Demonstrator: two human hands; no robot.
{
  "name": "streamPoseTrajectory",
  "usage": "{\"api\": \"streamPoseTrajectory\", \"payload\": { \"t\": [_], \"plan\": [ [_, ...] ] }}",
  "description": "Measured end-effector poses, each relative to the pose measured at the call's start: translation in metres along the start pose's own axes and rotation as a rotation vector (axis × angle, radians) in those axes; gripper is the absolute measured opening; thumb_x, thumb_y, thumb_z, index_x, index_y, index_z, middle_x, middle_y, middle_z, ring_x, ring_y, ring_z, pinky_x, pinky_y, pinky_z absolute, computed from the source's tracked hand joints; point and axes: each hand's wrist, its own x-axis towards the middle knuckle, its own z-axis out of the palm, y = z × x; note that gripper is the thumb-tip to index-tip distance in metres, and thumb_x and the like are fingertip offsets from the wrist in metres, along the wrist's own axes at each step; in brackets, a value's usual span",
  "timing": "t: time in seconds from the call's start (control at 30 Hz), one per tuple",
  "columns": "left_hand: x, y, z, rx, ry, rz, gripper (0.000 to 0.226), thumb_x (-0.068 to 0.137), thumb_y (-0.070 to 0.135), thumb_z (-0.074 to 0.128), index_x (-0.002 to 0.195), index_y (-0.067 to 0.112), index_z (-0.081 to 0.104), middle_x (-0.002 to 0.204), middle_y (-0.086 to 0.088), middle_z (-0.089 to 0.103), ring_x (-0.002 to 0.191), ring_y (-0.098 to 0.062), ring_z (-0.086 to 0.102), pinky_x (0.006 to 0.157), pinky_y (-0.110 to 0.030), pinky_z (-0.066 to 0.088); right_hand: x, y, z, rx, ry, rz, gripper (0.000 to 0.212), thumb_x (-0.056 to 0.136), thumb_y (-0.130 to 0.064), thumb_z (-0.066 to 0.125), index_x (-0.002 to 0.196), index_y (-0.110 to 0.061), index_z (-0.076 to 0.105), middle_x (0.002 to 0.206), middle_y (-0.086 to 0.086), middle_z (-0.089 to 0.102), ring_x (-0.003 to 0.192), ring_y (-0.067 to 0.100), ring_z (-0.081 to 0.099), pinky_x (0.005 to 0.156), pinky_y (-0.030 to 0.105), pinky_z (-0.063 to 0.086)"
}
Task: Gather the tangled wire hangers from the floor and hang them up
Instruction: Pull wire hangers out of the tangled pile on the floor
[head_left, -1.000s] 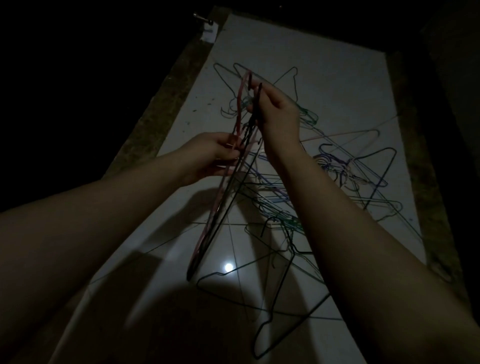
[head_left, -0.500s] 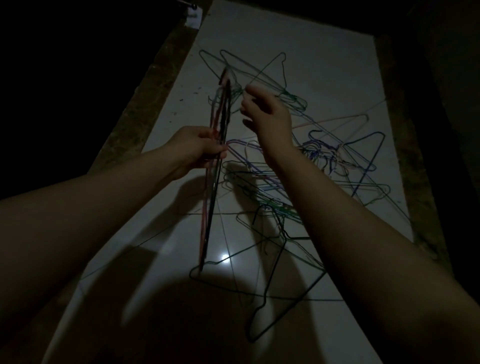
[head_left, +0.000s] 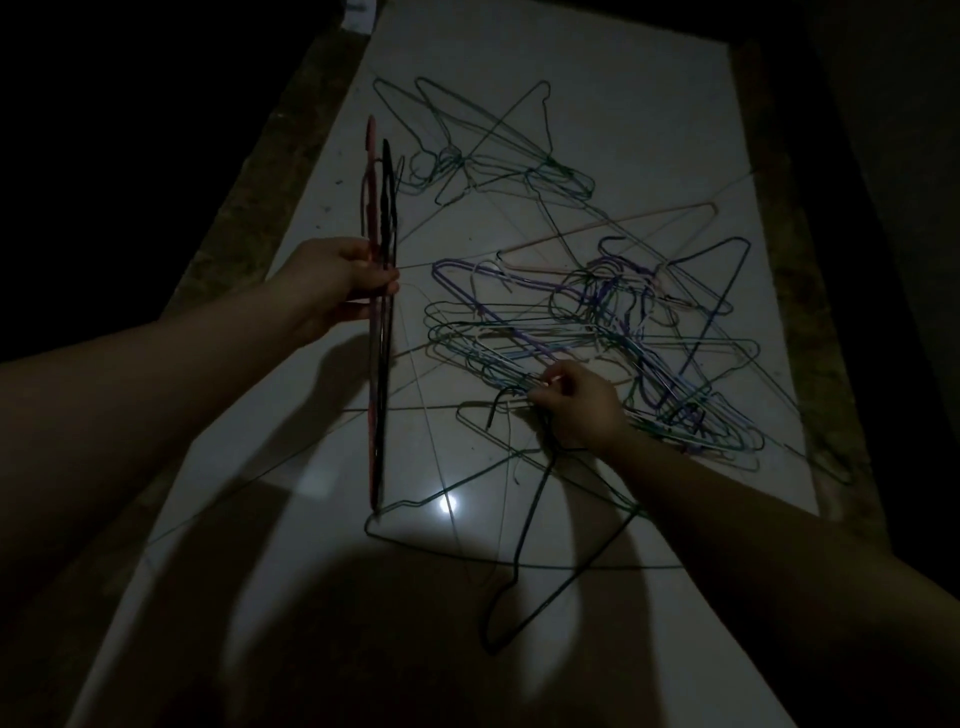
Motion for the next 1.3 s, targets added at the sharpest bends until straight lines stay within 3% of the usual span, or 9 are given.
{"api": "streamPoseTrajectory", "payload": {
  "t": [0.13,0.27,0.43,0.63,0.83,1.0,1.13,1.23,1.3],
  "plan": [
    [-0.004,0.002,0.001,0.024,-0.016,0.008,0.019,0.089,-0.003,0.052,0.099,0.011,0.060,0.089,-0.001,0.065,0.078,-0.009,0.064,0.079,-0.031,0.053,-0.007,0.010,0.002,-0.156,-0.147,-0.018,0.026,0.080,-0.024,0.074,0.096,-0.019,0.055,0.081,-0.005,0.059,0.074,0.007,0.057,0.055,0.013,0.039],
    [-0.008,0.004,0.001,0.042,-0.010,0.038,0.021,0.091,-0.002,0.050,0.089,0.018,0.058,0.089,0.000,0.064,0.077,-0.008,0.063,0.066,-0.020,0.055,-0.002,0.010,0.007,-0.182,-0.130,0.002,0.030,0.078,-0.017,0.076,0.095,-0.019,0.050,0.083,-0.003,0.057,0.073,0.009,0.055,0.048,0.010,0.037],
    [-0.009,0.004,-0.001,0.030,0.003,0.037,0.022,0.091,-0.002,0.049,0.088,0.017,0.058,0.088,-0.001,0.063,0.078,-0.008,0.062,0.072,-0.025,0.054,0.002,0.011,0.014,-0.337,-0.126,0.034,0.033,0.079,-0.015,0.074,0.092,-0.017,0.044,0.086,-0.001,0.051,0.079,0.016,0.048,0.060,0.024,0.035],
    [-0.010,0.004,-0.004,0.012,0.005,0.026,0.020,0.090,-0.002,0.051,0.088,0.017,0.058,0.088,-0.001,0.062,0.080,-0.011,0.062,0.084,-0.033,0.051,0.008,0.009,0.016,-0.357,-0.096,0.031,0.026,0.085,-0.008,0.062,0.077,-0.019,0.040,0.073,-0.002,0.046,0.078,0.021,0.047,0.050,0.022,0.028],
    [-0.012,0.004,-0.005,0.030,0.007,0.027,0.019,0.090,-0.001,0.051,0.088,0.016,0.059,0.085,0.000,0.063,0.079,-0.010,0.062,0.088,-0.036,0.050,0.003,0.013,0.021,-0.230,-0.162,0.098,0.040,0.074,-0.016,0.078,0.067,-0.022,0.040,0.077,0.003,0.053,0.077,0.020,0.051,0.066,0.027,0.041],
    [-0.013,0.005,-0.008,0.013,0.004,0.025,0.021,0.091,-0.001,0.050,0.085,0.017,0.058,0.084,0.000,0.061,0.078,-0.010,0.060,0.090,-0.037,0.048,0.002,0.009,0.024,-0.066,-0.154,0.130,0.038,0.075,0.001,0.072,0.064,-0.018,0.041,0.072,0.007,0.054,0.080,0.029,0.060,0.077,0.041,0.054],
    [-0.011,0.004,-0.013,0.012,0.013,0.029,0.017,0.091,-0.001,0.050,0.099,0.011,0.059,0.084,0.001,0.062,0.076,-0.007,0.061,0.086,-0.034,0.050,-0.001,-0.004,0.016,0.141,-0.091,0.145,0.041,0.081,0.006,0.067,0.064,-0.015,0.036,0.063,0.004,0.047,0.060,0.016,0.057,0.048,0.015,0.049],
    [-0.009,0.003,-0.016,-0.008,0.029,0.024,0.031,0.090,-0.001,0.052,0.120,0.007,0.054,0.088,0.001,0.063,0.079,-0.008,0.063,0.084,-0.034,0.052,-0.005,-0.016,0.011,0.324,-0.056,0.166,0.032,0.081,0.008,0.066,0.071,-0.011,0.042,0.063,0.004,0.049,0.044,0.001,0.057,0.041,0.012,0.043],
    [-0.010,0.003,-0.016,-0.002,0.034,0.029,0.031,0.090,-0.001,0.052,0.120,0.008,0.054,0.090,0.001,0.063,0.081,-0.009,0.063,0.082,-0.033,0.052,-0.007,-0.021,0.008,0.414,-0.078,0.182,0.019,0.082,0.007,0.066,0.086,-0.006,0.052,0.071,0.007,0.056,0.051,0.006,0.059,0.044,0.014,0.046]
  ]
}}
